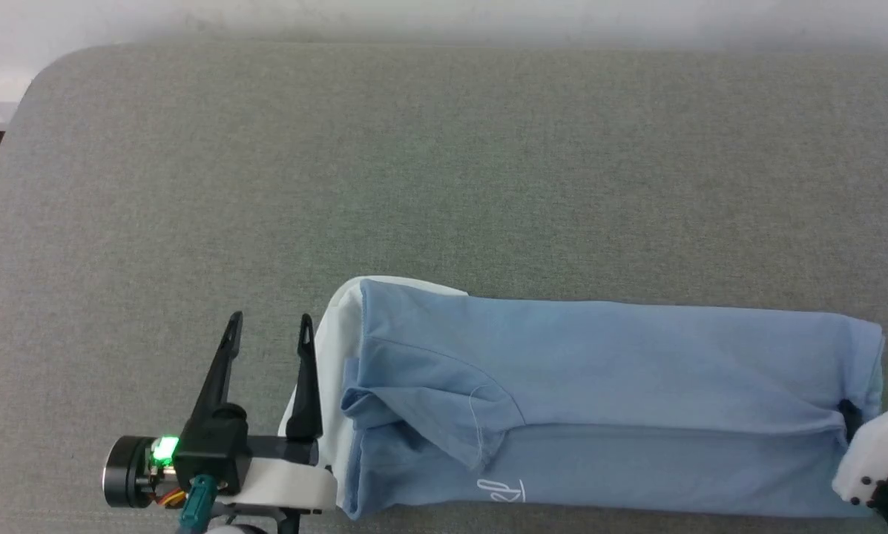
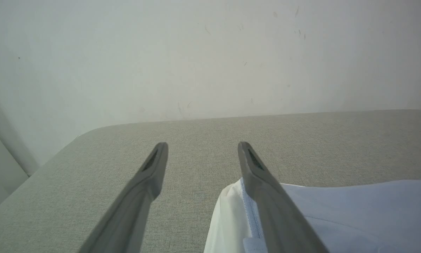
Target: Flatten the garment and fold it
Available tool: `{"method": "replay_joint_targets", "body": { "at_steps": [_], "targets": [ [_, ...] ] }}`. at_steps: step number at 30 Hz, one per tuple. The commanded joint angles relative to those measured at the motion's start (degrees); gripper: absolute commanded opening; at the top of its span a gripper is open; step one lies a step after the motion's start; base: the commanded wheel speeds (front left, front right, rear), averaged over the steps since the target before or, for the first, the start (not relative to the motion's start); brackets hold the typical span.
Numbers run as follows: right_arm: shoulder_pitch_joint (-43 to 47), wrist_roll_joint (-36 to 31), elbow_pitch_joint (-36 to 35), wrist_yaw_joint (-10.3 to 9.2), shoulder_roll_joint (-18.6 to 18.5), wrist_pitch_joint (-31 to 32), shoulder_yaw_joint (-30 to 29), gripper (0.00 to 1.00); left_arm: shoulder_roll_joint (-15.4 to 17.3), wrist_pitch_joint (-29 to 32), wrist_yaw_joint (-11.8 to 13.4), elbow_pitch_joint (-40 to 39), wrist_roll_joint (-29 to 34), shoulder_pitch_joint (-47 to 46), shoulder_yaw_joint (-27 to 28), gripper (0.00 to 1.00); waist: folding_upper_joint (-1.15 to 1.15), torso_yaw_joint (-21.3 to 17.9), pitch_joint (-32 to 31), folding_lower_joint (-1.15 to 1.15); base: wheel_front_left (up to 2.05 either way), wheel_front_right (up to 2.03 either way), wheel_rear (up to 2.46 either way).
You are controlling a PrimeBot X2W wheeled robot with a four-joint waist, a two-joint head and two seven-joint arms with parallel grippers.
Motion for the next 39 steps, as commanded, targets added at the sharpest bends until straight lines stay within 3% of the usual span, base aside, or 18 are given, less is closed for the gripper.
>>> {"method": "replay_joint_targets", "body": {
  "at_steps": [1,8,18,24,31,39],
  "targets": [
    [1.19,0.89,3.60,0.42,3.17,1.29,3.20,0.00,-0.44,-0.27,-0.46,0.42,0.64,-0.57,0.37,1.00,0.00,-0.13,-0.38,0.01,0.00,0.00,0.00],
    [0.29,2.28,2.12,0.42,-0.48,-2.16,3.60,0.00,-1.41,-0.27,-1.95,1.34,0.91,0.25,1.82,1.00,0.00,-1.13,-2.80,0.01,0.00,0.00,0.00],
    [-1.14,-2.73,4.51,0.42,-6.92,-3.21,-7.07,0.00,-2.83,-0.27,-4.04,2.57,1.41,1.41,2.40,1.00,0.00,-1.60,-5.59,0.01,0.00,0.00,0.00],
    [-0.09,-3.36,4.42,0.42,-7.56,-3.02,-8.92,0.00,-3.43,-0.27,-4.81,3.18,1.17,2.47,3.41,1.00,0.00,-1.45,-7.44,0.01,0.00,0.00,0.00],
    [4.57,-1.50,-5.18,0.42,-6.48,-0.57,-3.54,0.00,-4.29,-0.27,-5.60,3.64,0.82,4.21,4.48,1.00,0.00,-1.10,-10.14,0.01,0.00,0.00,0.00],
    [11.37,3.52,-24.05,0.42,-2.44,7.81,3.64,0.00,-5.10,-0.27,-6.68,4.11,0.84,5.69,4.35,1.00,0.00,1.83,-12.48,0.01,0.00,0.00,0.00]
  ]
}}
